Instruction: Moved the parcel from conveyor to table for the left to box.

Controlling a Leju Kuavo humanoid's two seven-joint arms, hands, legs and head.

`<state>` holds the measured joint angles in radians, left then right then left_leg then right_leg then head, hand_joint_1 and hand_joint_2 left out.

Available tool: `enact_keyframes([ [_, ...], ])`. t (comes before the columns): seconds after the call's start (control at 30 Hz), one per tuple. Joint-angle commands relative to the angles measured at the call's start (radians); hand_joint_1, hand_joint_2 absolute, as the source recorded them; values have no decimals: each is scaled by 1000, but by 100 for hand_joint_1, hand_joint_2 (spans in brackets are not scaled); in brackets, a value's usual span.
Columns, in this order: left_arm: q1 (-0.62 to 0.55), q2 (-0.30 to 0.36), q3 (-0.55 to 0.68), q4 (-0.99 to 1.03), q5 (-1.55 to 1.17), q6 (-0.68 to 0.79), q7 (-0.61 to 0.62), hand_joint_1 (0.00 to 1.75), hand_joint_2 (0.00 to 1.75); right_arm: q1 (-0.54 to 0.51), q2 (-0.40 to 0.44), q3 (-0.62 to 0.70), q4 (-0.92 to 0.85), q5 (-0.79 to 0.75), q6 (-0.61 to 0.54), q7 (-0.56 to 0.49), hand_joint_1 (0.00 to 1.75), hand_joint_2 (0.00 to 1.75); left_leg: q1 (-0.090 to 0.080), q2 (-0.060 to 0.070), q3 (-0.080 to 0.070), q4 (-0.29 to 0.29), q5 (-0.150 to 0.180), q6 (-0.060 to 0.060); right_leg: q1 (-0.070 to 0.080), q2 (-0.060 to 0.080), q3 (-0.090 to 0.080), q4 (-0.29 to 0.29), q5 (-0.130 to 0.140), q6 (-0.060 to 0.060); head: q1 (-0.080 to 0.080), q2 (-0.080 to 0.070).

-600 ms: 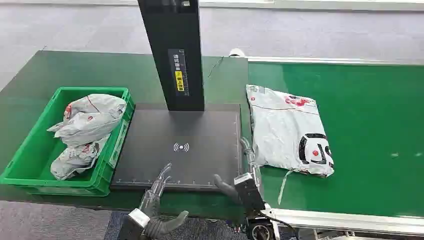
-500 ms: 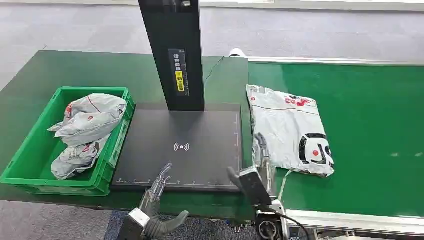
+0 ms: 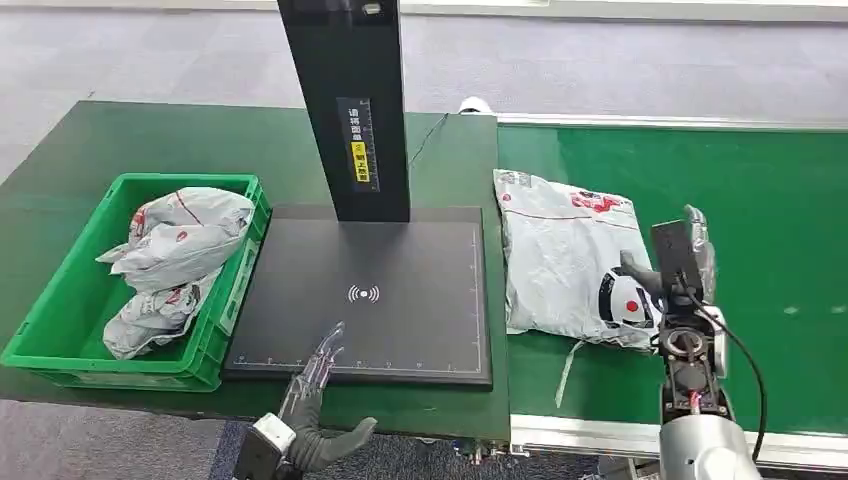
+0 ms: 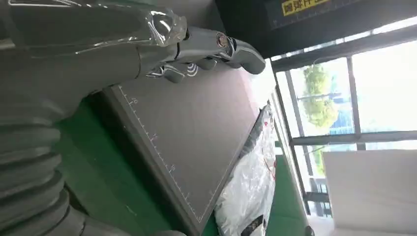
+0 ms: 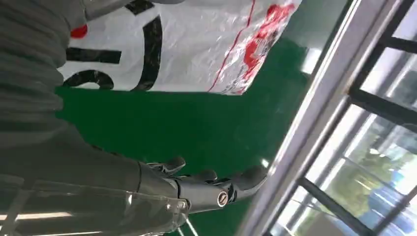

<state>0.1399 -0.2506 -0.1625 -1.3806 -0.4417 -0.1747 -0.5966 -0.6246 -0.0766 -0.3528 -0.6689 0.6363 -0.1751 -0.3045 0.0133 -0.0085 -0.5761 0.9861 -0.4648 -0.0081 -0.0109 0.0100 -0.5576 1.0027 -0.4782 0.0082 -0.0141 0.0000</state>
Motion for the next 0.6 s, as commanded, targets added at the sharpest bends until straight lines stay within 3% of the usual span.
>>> enact_keyframes([
  [0.03, -47, 30, 6, 98, 2, -16, -8, 0, 175, -251, -65, -142, 326, -17, 215, 50, 0, 175, -2, 3, 0, -1, 0, 1, -1, 1, -1, 1, 0, 0, 0, 0],
  [0.23, -53, 29, 17, 112, 2, -21, -15, 0, 175, -290, -37, -87, 365, 48, 343, 128, 0, 175, -1, 3, 0, 0, 0, 0, 0, 2, -1, 0, 0, 0, 0, 0],
  [0.4, -65, 35, 20, 119, 5, -27, -17, 0, 175, -281, -23, -26, 394, 132, 362, 234, 0, 175, -1, 4, 1, -1, 0, 0, 0, 3, 0, -1, 1, 0, 0, 0],
  [0.53, -59, 34, 28, 104, 18, -32, -8, 0, 175, -285, -20, 141, 431, 338, 311, 517, 0, 175, -1, 4, 1, -1, 0, 0, 0, 3, 0, 0, 0, 0, 0, 0],
  [0.6, -53, 32, 28, 89, 22, -37, 1, 0, 175, -282, -21, 187, 439, 393, 308, 611, 0, 175, -1, 5, 0, -1, 0, 0, 0, 4, -1, 0, 1, -1, 0, 0],
])
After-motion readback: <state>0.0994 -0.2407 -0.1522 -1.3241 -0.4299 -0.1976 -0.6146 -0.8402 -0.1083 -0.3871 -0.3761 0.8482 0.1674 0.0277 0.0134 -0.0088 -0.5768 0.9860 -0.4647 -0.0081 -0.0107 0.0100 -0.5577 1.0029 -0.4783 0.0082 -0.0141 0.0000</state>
